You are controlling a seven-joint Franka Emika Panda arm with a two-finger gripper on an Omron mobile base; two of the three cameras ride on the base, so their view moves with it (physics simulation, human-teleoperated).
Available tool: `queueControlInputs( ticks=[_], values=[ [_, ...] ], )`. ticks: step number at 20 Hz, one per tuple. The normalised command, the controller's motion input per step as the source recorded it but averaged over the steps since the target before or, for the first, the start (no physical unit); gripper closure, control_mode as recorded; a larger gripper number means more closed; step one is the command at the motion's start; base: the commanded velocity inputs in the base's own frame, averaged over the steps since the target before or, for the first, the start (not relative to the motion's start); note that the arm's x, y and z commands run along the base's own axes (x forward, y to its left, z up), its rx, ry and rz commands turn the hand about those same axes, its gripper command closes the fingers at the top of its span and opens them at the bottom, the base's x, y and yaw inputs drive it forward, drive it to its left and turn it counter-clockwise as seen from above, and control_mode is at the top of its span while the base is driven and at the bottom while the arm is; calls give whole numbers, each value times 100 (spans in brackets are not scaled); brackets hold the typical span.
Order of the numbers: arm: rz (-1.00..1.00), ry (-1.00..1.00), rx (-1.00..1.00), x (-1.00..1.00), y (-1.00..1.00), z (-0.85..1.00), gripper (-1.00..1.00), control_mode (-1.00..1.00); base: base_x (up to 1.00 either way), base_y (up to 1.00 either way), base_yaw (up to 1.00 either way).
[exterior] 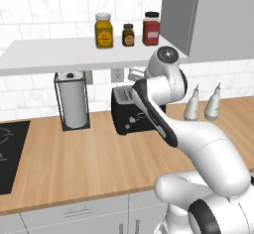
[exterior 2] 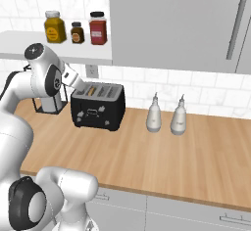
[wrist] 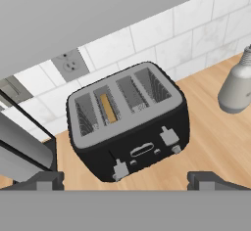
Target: Start the toaster. Once the lever pops up, take the bread to the plate on the dining counter.
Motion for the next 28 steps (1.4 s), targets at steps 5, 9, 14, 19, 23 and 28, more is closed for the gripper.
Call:
queueControlInputs(
  ticks=[5,9,14,19,23,28],
  values=[
    [0,0,0,0,0,0,-100,-100,0,0,0],
    [0,0,0,0,0,0,-100,-100,0,0,0],
    [0,0,0,0,0,0,-100,-100,0,0,0],
    [0,0,0,0,0,0,-100,-100,0,0,0],
    [0,0,0,0,0,0,-100,-100,0,0,0],
    [0,0,0,0,0,0,-100,-100,0,0,0]
  ],
)
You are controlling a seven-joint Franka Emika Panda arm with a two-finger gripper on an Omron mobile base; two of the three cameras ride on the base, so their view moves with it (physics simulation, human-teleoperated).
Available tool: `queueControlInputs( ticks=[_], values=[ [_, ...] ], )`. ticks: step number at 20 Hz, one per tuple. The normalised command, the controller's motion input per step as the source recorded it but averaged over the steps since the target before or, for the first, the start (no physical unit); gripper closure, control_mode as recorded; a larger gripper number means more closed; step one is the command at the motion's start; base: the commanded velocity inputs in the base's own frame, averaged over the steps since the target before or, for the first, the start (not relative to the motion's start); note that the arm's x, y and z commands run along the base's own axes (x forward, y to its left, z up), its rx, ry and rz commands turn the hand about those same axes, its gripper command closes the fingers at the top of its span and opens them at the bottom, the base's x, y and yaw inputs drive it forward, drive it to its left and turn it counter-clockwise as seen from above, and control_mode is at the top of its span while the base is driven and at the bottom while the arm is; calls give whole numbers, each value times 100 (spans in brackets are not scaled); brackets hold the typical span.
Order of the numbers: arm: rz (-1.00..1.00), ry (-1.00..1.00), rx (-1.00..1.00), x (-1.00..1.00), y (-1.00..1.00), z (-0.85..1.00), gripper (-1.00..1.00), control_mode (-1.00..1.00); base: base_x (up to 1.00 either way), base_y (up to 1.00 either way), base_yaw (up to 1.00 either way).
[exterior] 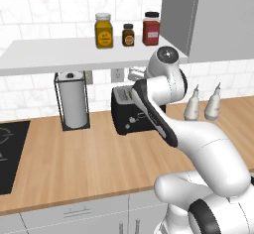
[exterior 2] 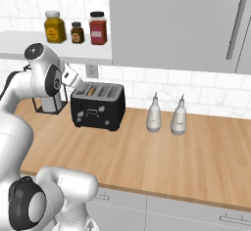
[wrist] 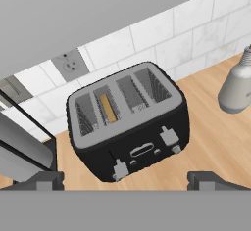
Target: Start the toaster. Once the lever pops up, take the bread to the plate on the dining counter.
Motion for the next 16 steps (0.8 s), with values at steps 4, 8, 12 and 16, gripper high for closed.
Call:
queueControlInputs(
  ticks=[4,8,12,16],
  values=[
    [0,0,0,0,0,0,-100,-100,0,0,0],
    [0,0,0,0,0,0,-100,-100,0,0,0],
    [0,0,0,0,0,0,-100,-100,0,0,0],
    [0,0,0,0,0,0,-100,-100,0,0,0]
  ],
)
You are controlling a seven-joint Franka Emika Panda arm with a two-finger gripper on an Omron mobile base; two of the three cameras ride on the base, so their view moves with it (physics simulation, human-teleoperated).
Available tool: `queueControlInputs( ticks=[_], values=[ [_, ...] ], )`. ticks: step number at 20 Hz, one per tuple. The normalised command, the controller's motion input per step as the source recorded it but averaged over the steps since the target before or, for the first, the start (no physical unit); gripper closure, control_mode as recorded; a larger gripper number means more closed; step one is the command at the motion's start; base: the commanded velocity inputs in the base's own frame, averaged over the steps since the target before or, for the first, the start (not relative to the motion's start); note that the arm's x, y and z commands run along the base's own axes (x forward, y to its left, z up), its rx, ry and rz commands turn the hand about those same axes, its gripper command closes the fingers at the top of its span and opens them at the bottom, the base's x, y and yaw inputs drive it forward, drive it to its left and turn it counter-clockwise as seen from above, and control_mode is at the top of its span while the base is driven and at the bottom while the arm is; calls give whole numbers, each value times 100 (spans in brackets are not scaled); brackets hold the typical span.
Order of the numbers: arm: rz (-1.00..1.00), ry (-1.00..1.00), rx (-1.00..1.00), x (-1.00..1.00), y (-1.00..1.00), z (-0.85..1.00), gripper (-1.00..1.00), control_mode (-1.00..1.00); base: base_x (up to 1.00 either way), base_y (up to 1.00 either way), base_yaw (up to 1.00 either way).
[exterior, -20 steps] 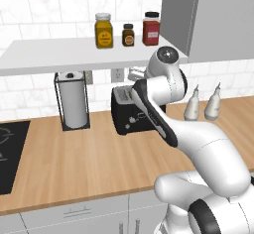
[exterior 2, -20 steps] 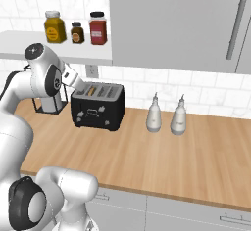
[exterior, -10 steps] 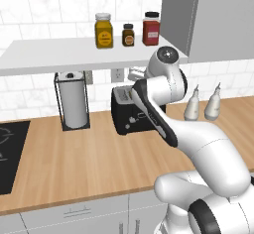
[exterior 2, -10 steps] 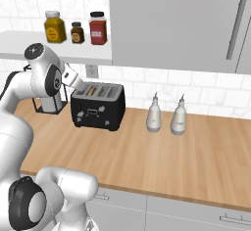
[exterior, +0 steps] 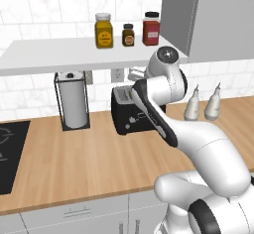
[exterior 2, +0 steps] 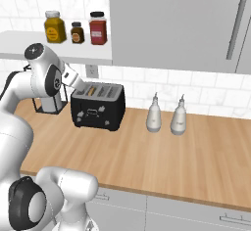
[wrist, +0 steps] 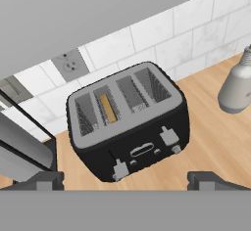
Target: Start the toaster. Once the lever pops up, take the bread to the plate on the dining counter.
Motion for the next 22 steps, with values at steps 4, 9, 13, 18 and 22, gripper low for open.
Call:
queueControlInputs(
  ticks=[4,9,13,18,22],
  values=[
    [0,0,0,0,0,0,-100,-100,0,0,0],
    [0,0,0,0,0,0,-100,-100,0,0,0],
    [0,0,0,0,0,0,-100,-100,0,0,0],
    [0,0,0,0,0,0,-100,-100,0,0,0],
    [0,0,0,0,0,0,-100,-100,0,0,0]
  ],
)
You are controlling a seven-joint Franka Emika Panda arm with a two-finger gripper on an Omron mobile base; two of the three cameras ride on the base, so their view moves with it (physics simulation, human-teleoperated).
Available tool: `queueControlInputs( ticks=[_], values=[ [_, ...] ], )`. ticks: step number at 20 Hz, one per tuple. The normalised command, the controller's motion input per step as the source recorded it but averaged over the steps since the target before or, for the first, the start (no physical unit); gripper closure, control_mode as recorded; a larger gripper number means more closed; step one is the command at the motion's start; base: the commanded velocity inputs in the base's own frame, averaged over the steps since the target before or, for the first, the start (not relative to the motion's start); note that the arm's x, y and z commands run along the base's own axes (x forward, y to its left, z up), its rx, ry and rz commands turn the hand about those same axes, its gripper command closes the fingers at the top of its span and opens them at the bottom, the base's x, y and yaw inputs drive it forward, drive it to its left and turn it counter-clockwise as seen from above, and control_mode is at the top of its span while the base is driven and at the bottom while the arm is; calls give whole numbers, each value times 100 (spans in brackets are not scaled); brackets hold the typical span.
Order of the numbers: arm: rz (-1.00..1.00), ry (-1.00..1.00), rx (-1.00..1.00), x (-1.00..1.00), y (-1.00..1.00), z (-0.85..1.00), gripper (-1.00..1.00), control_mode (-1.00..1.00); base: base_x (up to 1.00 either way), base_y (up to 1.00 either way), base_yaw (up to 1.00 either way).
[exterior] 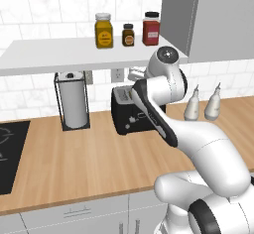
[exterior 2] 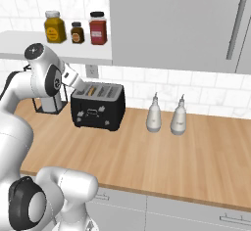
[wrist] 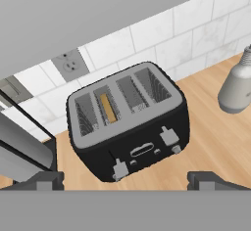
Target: Start the toaster. Once the lever pops up, take the bread to the plate on the dining counter.
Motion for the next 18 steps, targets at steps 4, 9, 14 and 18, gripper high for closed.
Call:
queueControlInputs(
  ticks=[4,9,14,18],
  values=[
    [0,0,0,0,0,0,-100,-100,0,0,0],
    [0,0,0,0,0,0,-100,-100,0,0,0],
    [0,0,0,0,0,0,-100,-100,0,0,0],
    [0,0,0,0,0,0,-100,-100,0,0,0]
  ],
)
